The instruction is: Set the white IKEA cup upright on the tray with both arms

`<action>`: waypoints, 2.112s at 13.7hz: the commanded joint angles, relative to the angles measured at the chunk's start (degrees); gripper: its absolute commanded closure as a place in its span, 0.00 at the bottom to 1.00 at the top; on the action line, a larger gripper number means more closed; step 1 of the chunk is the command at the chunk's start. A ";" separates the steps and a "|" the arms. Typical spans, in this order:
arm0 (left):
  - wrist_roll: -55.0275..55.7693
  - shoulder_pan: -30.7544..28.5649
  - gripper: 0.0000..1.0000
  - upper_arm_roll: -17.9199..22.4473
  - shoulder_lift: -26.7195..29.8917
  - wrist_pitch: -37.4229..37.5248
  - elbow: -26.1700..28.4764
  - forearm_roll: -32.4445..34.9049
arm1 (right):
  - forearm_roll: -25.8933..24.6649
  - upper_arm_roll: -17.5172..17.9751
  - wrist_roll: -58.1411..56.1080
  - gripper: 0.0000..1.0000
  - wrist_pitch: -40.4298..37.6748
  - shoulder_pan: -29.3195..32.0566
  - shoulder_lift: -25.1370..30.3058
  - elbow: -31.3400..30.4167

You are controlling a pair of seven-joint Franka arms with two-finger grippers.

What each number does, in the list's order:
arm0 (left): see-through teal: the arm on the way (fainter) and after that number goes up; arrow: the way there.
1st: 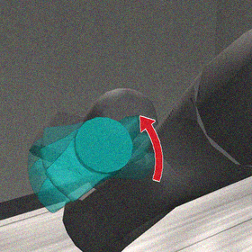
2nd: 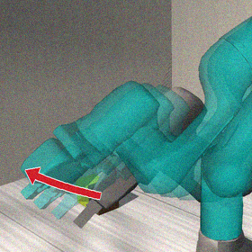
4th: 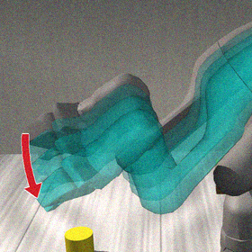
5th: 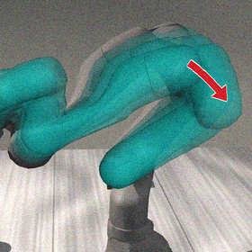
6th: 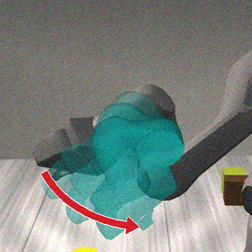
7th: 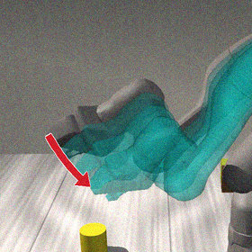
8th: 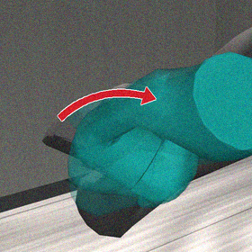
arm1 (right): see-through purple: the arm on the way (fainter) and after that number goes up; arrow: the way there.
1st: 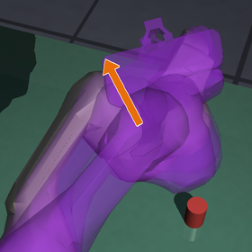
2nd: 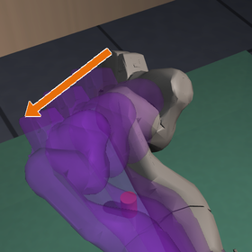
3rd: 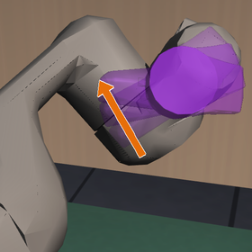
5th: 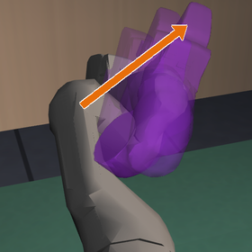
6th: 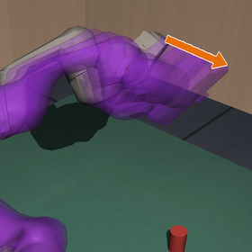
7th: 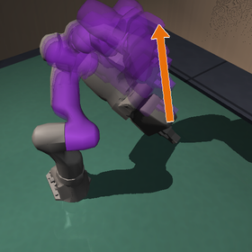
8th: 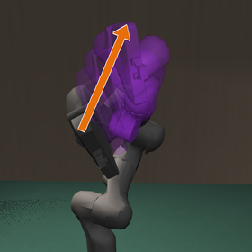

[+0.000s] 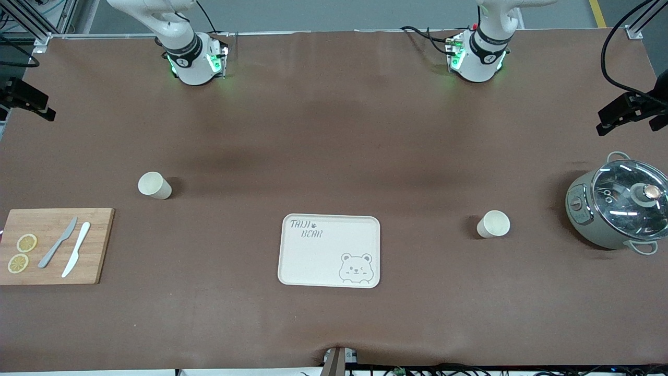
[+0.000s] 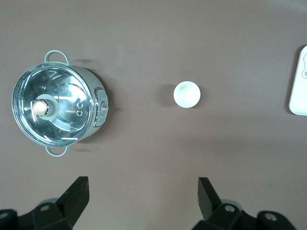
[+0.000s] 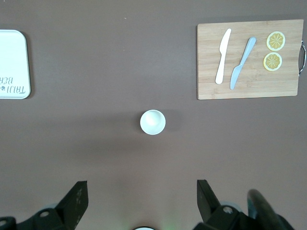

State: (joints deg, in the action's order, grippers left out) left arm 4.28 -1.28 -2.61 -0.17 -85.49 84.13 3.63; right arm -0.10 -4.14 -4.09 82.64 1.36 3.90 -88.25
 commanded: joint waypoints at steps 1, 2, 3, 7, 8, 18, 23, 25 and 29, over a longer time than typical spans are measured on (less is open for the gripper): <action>-0.77 -0.30 0.00 -0.38 0.35 0.68 -0.63 1.30 | 0.90 0.54 -0.21 0.00 -0.20 1.01 0.32 -0.17; -0.68 -0.30 0.00 -0.38 0.35 0.68 -0.63 1.38 | 0.81 0.54 -0.21 0.00 -0.20 1.01 0.32 -0.17; -0.51 -0.30 0.00 -0.29 0.26 0.59 -1.07 1.38 | 0.81 0.54 -0.21 0.00 -0.20 1.01 0.32 -0.17; 0.20 -0.39 0.00 -0.29 -0.88 0.59 -2.21 1.30 | 0.90 0.54 -0.21 0.00 -0.20 1.01 0.32 -0.17; 0.29 -0.39 0.00 -0.29 -0.88 0.59 -2.04 1.21 | 0.90 0.45 -0.21 0.00 -0.20 1.01 0.32 -0.17; 0.38 -1.09 0.00 -0.47 -7.54 -10.02 0.51 1.38 | 1.16 0.54 -0.30 0.00 0.42 2.41 -1.27 0.79; 0.37 -1.70 0.00 -0.47 -8.79 -22.24 9.73 1.29 | 0.99 0.54 -0.39 0.00 0.68 2.42 -1.62 0.88; 0.37 -2.14 0.00 -0.55 -9.41 -26.28 12.71 1.12 | 0.55 0.54 -0.48 0.00 0.68 2.42 -2.32 1.32; 0.46 -2.14 0.00 -0.55 -10.02 -33.23 17.64 0.68 | 0.46 0.62 -0.74 0.00 0.94 2.15 -3.99 2.02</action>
State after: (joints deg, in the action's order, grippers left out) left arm 4.41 -3.00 -2.64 -10.97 -115.23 98.63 3.64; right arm -0.11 -4.14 -4.11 83.79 2.72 1.47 -87.95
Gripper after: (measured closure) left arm 0.000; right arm 0.000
